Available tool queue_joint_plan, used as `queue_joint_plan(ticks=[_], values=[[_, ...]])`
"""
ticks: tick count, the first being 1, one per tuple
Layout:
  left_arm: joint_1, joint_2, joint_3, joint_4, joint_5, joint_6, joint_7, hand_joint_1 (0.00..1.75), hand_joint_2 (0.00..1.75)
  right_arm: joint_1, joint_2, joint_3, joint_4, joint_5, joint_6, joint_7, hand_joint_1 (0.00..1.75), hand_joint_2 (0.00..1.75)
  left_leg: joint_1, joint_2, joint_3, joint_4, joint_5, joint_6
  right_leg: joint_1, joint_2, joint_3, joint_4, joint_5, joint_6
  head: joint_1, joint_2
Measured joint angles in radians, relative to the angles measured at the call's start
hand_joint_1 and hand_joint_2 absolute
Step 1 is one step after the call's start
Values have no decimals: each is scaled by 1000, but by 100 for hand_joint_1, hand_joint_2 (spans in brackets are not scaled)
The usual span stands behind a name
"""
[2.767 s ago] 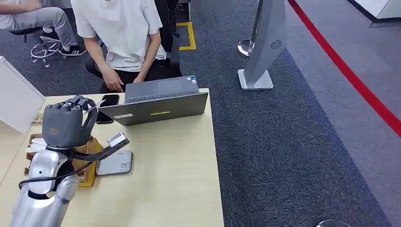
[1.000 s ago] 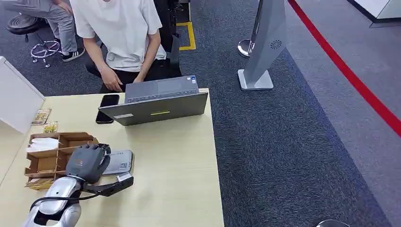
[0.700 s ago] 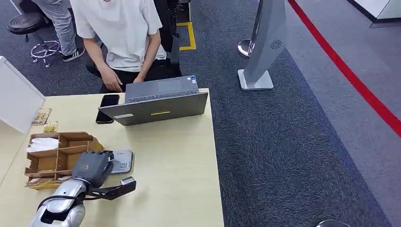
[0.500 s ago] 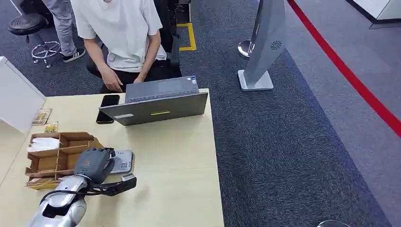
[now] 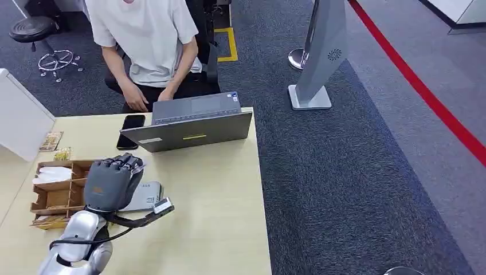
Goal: Pass the card to the sensor for recognition and then transmit it.
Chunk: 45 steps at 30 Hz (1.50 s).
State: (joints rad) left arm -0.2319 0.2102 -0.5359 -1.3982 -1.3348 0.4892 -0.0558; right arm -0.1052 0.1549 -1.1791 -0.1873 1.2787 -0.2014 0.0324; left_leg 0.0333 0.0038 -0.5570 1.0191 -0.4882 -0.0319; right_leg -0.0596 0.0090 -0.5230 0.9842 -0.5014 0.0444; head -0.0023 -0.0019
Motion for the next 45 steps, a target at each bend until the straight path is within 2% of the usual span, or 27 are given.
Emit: queue_joint_plan(ticks=[3,9,11,16,24,26,30,34,38,41,42,45], values=[[14,-4,11,-72,-24,94,-37,175,175,0,0,1,0,2,2,0,0,175,0,0,0,0,0,0,0,0,0,0,0,0,-1,0],[2,-36,47,-183,-76,194,-42,175,175,-1,0,11,0,37,5,-2,0,175,0,0,0,0,1,0,0,0,0,0,0,0,-1,0],[-29,-51,70,-187,-104,202,-40,175,175,-2,0,21,0,61,11,-2,0,175,0,-1,0,0,1,0,0,-1,0,0,1,0,0,0],[-120,-71,140,-148,-92,202,-56,175,175,-5,0,39,0,72,19,-2,0,175,0,0,0,0,2,0,0,0,0,0,2,-1,-1,0],[-162,-85,172,-125,-93,202,-56,175,175,-6,0,52,0,74,19,-2,0,175,0,0,0,0,2,0,0,0,-1,0,2,-1,-1,0],[-206,-91,184,-63,-116,202,-35,175,175,-6,0,59,0,93,24,0,0,175,0,-2,-1,0,3,0,0,-2,-1,0,2,0,1,0],[-391,-98,222,183,-120,202,-21,175,175,-24,0,75,0,118,39,8,0,175,1,-2,-3,0,7,0,1,-2,-3,1,7,-1,0,0],[-516,-114,250,392,-124,202,-23,175,175,-33,0,85,0,128,39,24,0,175,1,0,-4,0,9,1,1,0,-5,1,8,-1,-2,0],[-592,-140,257,531,-139,203,-16,175,175,-38,1,89,0,128,39,28,0,175,0,-1,-6,0,9,1,0,-1,-5,1,8,-1,-2,0],[-619,-155,258,593,-139,203,-13,175,175,-39,1,90,0,128,39,27,0,175,0,-1,-6,1,9,1,0,0,-6,1,8,-1,-2,0],[-624,-158,258,607,-139,203,-13,0,175,-39,1,90,0,127,39,27,0,175,0,-1,-7,1,9,1,0,0,-6,1,8,-1,-2,0],[-639,-167,258,646,-135,202,-13,0,175,-39,1,90,0,125,39,26,0,175,0,-1,-7,1,9,1,0,0,-7,1,8,-1,-1,0]])
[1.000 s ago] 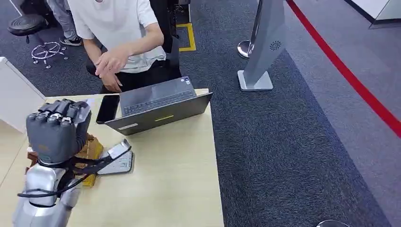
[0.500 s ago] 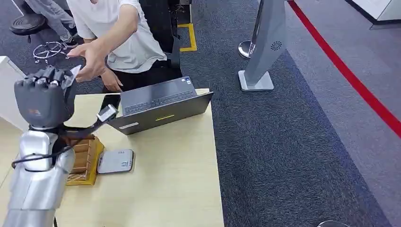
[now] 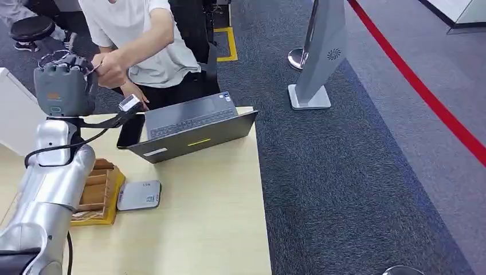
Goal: Pass the card to the sensor for recognition and then transmit it.
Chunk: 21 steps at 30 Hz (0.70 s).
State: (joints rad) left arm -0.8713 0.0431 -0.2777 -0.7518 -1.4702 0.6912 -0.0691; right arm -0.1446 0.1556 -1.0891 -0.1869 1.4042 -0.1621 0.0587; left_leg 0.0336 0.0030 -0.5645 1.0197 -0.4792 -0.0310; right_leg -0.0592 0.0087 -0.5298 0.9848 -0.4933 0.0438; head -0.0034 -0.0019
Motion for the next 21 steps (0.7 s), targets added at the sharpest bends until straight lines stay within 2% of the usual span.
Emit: queue_joint_plan(ticks=[4,14,17,21], values=[[-8,-6,0,26,33,2,-21,0,175,0,0,0,0,-1,0,-2,0,175,0,0,0,0,0,0,0,0,-1,0,0,0,-1,0],[27,-26,0,8,73,-14,-52,0,175,6,0,-2,0,-9,-3,-6,0,175,0,0,0,0,0,0,0,0,0,0,0,0,-1,0],[65,-29,0,-55,99,-73,-61,0,175,10,0,-10,0,-29,-6,-15,0,175,0,0,0,0,0,0,0,0,0,0,0,0,0,0],[221,-6,-30,-291,154,-169,-55,0,175,21,0,-37,0,-73,-22,-26,0,175,0,1,-1,-1,-1,0,0,1,0,0,-1,0,0,0]])
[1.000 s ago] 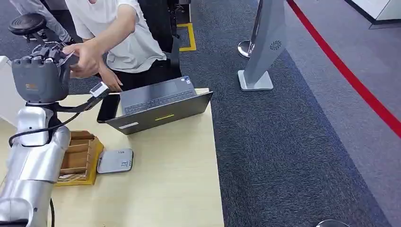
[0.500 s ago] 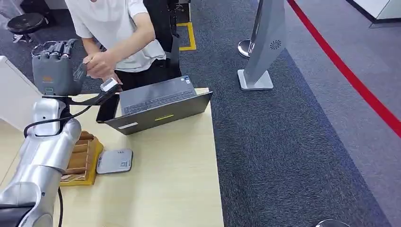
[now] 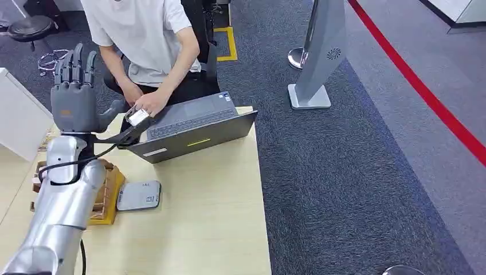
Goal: Pass the card to the sensor for recognition and then transmit it.
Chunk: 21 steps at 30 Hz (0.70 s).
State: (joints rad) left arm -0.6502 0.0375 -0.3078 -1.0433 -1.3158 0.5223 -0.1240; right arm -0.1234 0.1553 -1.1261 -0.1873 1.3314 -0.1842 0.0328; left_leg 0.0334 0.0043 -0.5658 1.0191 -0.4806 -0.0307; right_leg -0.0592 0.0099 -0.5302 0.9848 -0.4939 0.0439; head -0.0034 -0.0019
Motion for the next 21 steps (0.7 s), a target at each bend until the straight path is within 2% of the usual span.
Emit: queue_joint_plan(ticks=[5,9,14,21], values=[[267,88,-51,-334,5,7,15,0,175,11,-2,-42,0,-37,-12,1,0,175,0,2,-1,0,-2,-1,0,1,-3,0,-2,0,-2,0],[409,138,-53,-482,-5,38,15,0,175,13,-5,-61,0,-41,-15,1,0,175,0,1,-1,0,-2,-1,0,1,-4,-1,-2,0,-1,0],[474,170,-53,-566,-5,38,15,0,175,13,-7,-74,0,-40,-15,1,0,175,0,1,-1,0,-2,-1,0,0,-3,-1,-1,0,-1,0],[496,186,-53,-610,-5,38,16,0,175,13,-7,-80,0,-40,-15,0,0,175,0,1,-1,0,-1,-1,0,0,-3,-1,0,0,-1,0]])
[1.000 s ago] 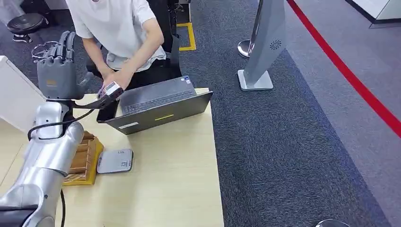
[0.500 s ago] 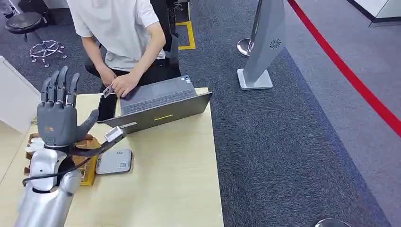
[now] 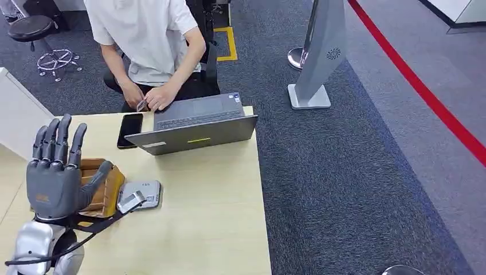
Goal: Pass the card to the sensor for recognition and then transmit it.
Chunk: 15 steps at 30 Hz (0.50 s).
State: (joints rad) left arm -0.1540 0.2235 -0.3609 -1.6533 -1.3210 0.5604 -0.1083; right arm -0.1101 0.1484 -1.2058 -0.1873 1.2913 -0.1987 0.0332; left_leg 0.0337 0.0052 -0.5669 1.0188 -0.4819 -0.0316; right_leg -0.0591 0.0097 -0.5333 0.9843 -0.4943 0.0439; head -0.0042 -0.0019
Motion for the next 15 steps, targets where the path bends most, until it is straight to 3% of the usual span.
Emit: queue_joint_plan(ticks=[15], values=[[34,11,0,-18,-3,23,0,0,175,0,-1,-2,0,-15,-1,0,0,175,0,0,0,0,0,0,0,0,0,0,0,0,0,0]])
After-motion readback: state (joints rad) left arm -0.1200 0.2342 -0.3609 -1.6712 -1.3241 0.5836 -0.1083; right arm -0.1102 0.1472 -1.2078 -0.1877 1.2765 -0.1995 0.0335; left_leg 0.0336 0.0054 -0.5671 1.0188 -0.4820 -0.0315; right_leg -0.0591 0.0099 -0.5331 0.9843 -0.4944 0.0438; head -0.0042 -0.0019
